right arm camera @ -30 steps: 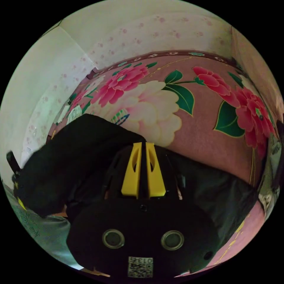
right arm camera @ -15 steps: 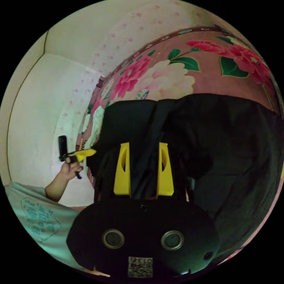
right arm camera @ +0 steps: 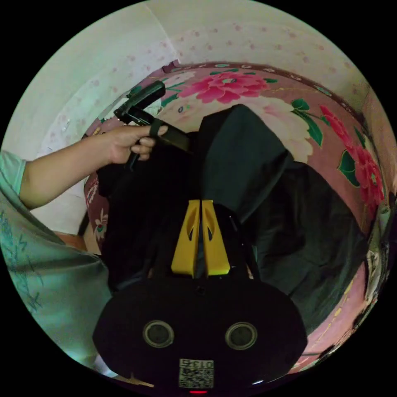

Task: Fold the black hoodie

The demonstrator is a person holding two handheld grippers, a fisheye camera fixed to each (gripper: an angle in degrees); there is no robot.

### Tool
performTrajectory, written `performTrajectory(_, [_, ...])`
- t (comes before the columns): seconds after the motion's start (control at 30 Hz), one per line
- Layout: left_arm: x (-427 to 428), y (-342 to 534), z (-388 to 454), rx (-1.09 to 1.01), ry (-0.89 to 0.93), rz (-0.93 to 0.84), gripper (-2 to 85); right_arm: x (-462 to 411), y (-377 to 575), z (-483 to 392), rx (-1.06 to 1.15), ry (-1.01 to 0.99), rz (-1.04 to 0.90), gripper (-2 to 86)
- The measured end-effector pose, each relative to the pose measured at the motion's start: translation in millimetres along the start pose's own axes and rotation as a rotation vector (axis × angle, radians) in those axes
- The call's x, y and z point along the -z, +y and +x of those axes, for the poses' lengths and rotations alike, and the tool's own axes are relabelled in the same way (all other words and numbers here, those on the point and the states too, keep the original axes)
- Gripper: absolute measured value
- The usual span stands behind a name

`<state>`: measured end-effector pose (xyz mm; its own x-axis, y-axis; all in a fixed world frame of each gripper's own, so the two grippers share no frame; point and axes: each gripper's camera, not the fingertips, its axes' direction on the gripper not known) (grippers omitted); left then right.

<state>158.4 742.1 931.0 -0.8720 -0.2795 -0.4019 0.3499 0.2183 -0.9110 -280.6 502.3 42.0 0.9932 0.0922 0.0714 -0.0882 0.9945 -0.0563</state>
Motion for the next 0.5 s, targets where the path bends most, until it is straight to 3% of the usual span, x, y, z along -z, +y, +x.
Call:
performTrajectory(0.13, [61.9, -16.0, -61.4, 0.240, -0.062, 0.439, 0.8, -4.7, 18.3, -1.3, 0.108, 0.112, -0.070, 1.4])
performTrajectory(0.23, [74.4, -14.2, -116.4, 0.444, 0.078, 0.526, 2.1, -55.3, 28.7, -15.5, 0.221, 0.141, -0.268, 4.2])
performTrajectory(0.33, [82.3, -23.2, -114.4, 0.283, 0.219, 0.446, 6.2, -69.8, 24.7, -29.3, 0.296, 0.106, -0.317, 6.9])
performTrajectory(0.43, [71.7, -23.1, -74.3, 0.036, 0.232, 0.205, 16.5, -32.8, 11.7, -7.5, 0.199, 0.055, -0.150, 9.1])
performTrajectory(0.5, [54.1, -13.5, -62.8, 0.048, 0.280, 0.110, 20.5, -8.3, 4.3, 27.4, 0.059, 0.051, -0.019, 9.5])
